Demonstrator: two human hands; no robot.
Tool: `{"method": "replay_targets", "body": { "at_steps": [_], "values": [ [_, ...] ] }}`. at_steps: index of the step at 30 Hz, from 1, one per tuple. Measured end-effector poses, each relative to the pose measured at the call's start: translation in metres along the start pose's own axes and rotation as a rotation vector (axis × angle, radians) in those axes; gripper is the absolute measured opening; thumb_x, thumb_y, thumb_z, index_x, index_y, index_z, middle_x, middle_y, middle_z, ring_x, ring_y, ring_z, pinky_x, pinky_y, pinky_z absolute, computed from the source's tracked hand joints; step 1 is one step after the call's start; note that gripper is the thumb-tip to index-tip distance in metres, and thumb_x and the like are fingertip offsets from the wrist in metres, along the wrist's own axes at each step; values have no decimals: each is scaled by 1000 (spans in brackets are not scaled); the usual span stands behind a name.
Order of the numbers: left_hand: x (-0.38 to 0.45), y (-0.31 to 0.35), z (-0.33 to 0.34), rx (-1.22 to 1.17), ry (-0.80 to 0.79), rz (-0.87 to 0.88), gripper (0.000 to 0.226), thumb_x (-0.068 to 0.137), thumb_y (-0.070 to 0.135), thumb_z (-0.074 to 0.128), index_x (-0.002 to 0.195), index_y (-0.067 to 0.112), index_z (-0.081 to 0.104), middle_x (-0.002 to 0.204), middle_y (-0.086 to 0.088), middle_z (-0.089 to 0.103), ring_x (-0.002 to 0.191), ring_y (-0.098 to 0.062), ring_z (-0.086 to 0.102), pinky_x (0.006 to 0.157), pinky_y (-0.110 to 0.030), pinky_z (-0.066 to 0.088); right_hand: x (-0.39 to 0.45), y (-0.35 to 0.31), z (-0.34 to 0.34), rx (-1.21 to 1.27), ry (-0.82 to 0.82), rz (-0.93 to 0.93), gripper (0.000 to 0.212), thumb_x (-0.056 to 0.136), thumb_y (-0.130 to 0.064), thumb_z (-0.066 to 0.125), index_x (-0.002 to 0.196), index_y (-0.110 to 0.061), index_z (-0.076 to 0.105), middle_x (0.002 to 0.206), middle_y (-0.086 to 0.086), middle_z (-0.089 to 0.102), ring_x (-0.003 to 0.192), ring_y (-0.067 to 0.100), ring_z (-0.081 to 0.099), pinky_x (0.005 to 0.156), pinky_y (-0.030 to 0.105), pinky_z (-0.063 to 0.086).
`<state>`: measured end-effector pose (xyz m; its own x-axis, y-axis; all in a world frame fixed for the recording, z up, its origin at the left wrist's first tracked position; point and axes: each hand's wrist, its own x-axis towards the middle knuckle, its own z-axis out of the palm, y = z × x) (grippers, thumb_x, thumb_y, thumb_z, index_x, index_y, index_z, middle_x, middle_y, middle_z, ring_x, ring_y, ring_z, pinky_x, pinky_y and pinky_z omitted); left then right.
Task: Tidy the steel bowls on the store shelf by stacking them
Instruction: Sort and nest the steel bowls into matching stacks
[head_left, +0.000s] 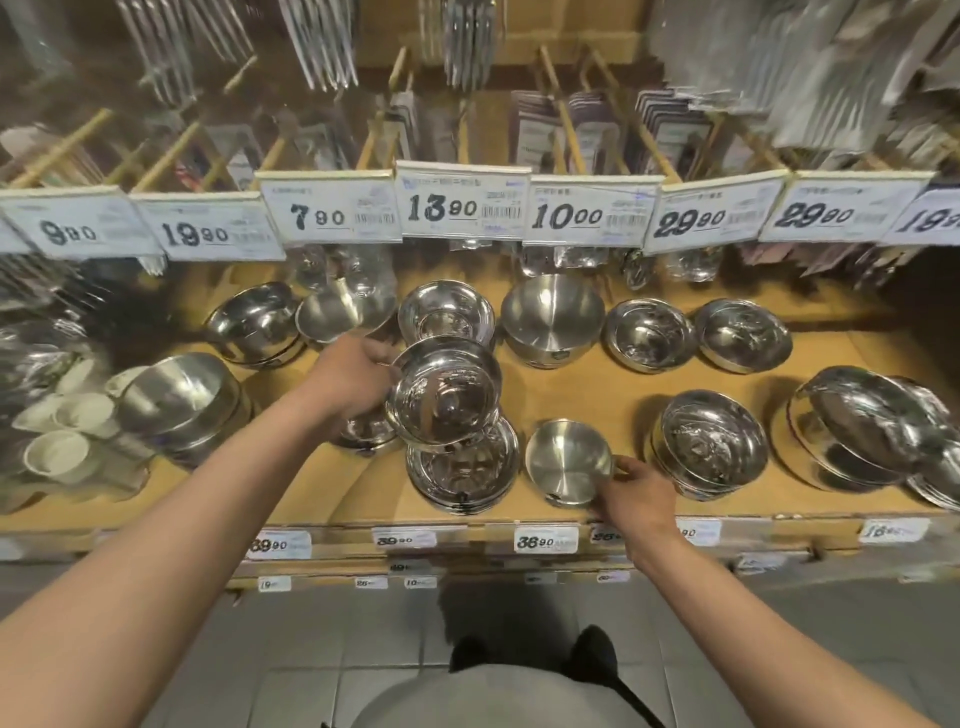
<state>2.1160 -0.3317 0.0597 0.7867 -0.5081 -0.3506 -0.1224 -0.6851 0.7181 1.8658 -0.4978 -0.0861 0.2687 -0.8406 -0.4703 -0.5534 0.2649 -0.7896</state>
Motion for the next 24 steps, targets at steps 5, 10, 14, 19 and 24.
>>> {"method": "replay_targets", "body": {
  "at_steps": [5,10,14,19,24],
  "values": [
    [1,1,7,-24,-45,-37,19,98,7,61,109,11,75,108,-10,74,92,-27,71,86,-42,60,6,-4,3,-45,-83,-81,23,95,-22,68,118,-20,66,100,-4,72,87,12,66,78,29,53],
    [0,21,31,-8,-103,24,20,98,9,61,92,19,77,93,-2,75,79,-20,66,84,-37,58,-13,-12,-19,-107,-290,-168,9,102,-33,56,100,-41,53,84,-30,54,78,-11,50,64,11,37],
    [-3,51,63,63,-169,108,23,98,12,61,117,15,73,119,-4,71,96,-17,64,89,-31,54,-23,-29,-64,-10,-323,-157,26,103,-31,53,87,-22,71,68,-9,70,64,5,64,65,23,54],
    [-15,102,118,106,-235,206,22,100,16,57,116,20,71,110,5,64,89,-14,63,76,-27,54,1,-76,-139,310,-252,-156,25,100,-37,57,113,-20,71,106,1,74,91,17,72,80,39,62],
    [-34,139,181,195,-263,236,26,101,17,51,116,17,72,105,-5,73,70,-17,63,69,-30,56,25,-86,-183,213,-336,-190,21,97,-26,64,85,-29,81,92,-12,78,84,8,75,74,34,64]
  ]
}}
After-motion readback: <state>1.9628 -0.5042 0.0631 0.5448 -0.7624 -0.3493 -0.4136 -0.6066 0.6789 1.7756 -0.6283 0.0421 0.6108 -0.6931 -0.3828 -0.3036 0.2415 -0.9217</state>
